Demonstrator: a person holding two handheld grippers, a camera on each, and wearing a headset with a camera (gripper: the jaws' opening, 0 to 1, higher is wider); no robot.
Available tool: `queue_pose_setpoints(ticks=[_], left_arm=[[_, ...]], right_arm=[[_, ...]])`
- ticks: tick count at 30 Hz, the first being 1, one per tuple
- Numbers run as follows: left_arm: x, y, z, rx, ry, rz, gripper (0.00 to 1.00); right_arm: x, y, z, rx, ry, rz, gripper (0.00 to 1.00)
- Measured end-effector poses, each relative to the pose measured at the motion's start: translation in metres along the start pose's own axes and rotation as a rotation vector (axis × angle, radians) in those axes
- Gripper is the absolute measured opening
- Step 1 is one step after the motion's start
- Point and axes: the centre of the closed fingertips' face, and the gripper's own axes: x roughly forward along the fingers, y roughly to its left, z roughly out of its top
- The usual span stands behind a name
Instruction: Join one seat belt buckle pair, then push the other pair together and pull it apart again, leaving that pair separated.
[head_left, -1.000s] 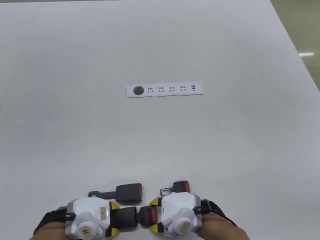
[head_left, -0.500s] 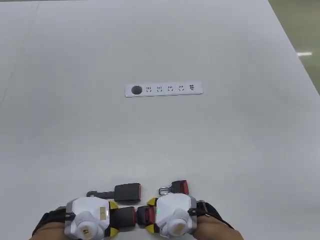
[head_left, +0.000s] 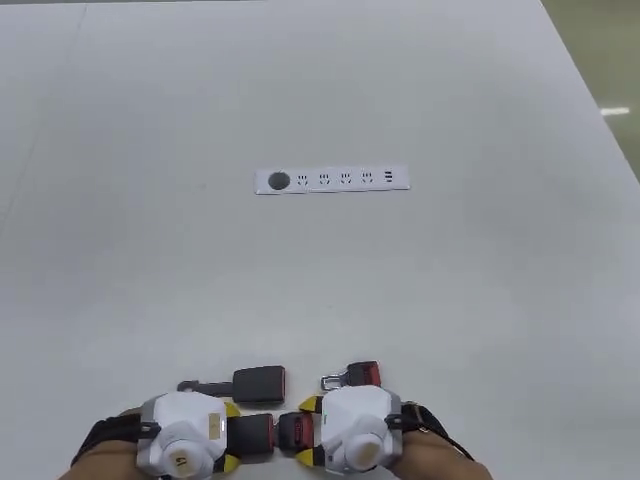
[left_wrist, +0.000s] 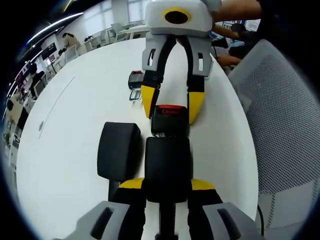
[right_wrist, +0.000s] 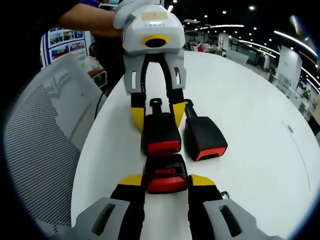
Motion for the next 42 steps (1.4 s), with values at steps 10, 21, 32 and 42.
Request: queue_pose_setpoints(ticks=[10,21,32,42], left_arm=[[-0.003,-0.004,0.001,0.021,0.000,-0.018,0.32],[0.002,-0.002,-0.002,0.021,-0.039,-0.007,0.33],[-0.003,0.000,0.002,0.036,-0.029,0.017,0.34],[-0.022,0.005,0.000,-0.028,-0.041,0.067,0.42]], right_arm=[[-0.006,0.005,0.002,-0.001,-0.014,0.011,0.28],[-0.008,0.006,-0.005,-0.016,-0.017,0.013,0.30],[-0.008,0.008,-0.006,-0.081,-0.005,0.007,0.31],[-0.020,0.009,-0.003,-0.080,0.012,0.000,0.41]])
